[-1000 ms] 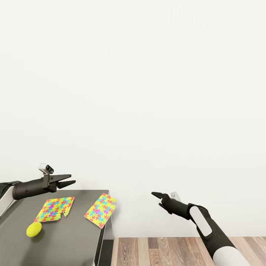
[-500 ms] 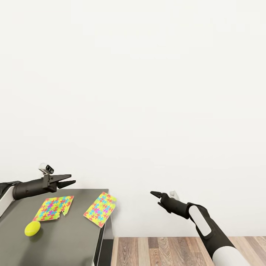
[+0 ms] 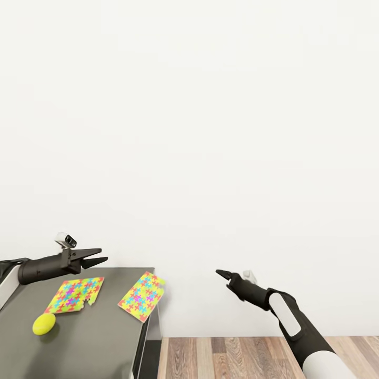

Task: Put all the toys in the child's room - the three board games (two on the bed and one on the table), the two jigsaw puzzles on the table, and the tennis ball on the table - inside the toy box on the table in the child's room.

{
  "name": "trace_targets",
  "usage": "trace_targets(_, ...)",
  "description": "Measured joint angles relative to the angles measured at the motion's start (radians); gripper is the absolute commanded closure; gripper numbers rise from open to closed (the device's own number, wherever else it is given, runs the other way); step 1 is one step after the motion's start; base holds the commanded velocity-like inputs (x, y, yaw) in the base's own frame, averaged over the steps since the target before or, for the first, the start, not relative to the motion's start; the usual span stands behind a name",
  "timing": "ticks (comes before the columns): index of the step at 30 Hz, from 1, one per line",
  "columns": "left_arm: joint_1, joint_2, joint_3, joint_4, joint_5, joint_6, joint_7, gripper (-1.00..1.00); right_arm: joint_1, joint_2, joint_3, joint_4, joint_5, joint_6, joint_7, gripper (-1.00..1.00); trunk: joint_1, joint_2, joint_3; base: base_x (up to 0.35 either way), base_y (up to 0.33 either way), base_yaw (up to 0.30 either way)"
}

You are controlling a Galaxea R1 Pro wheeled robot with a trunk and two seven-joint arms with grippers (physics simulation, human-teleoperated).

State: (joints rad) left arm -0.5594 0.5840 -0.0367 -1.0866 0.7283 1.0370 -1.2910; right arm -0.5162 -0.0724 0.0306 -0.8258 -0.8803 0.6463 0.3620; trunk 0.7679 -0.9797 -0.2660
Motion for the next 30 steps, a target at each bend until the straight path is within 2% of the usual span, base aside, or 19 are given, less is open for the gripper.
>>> trace_targets(3,0.0,0.001,0.001,0.0,0.002,0.0,-0.001,-1.0,0.0,0.001,0.001,0.005,-0.005,-0.023,0.001,-1.0,0.012,-0.021,-0.009,0.0,0.0,0.0)
trace_targets(11,0.0,0.009,0.003,0.004,0.009,0.001,-0.001,-1.0,0.0,0.009,0.001,0.007,-0.008,-0.025,-0.001,-1.0,0.042,-0.077,-0.035,0.0,0.0,0.0)
trace_targets(19,0.0,0.003,0.001,0.004,0.011,0.001,-0.002,-1.0,0.0,0.023,-0.001,0.005,-0.008,-0.03,0.004,-1.0,0.073,-0.133,-0.06,0.0,0.0,0.0)
trace_targets(30,0.0,0.0,0.002,0.002,0.006,0.001,-0.001,-1.0,0.002,0.025,-0.004,0.005,-0.008,-0.033,0.004,-1.0,0.115,-0.21,-0.094,0.0,0.0,0.0)
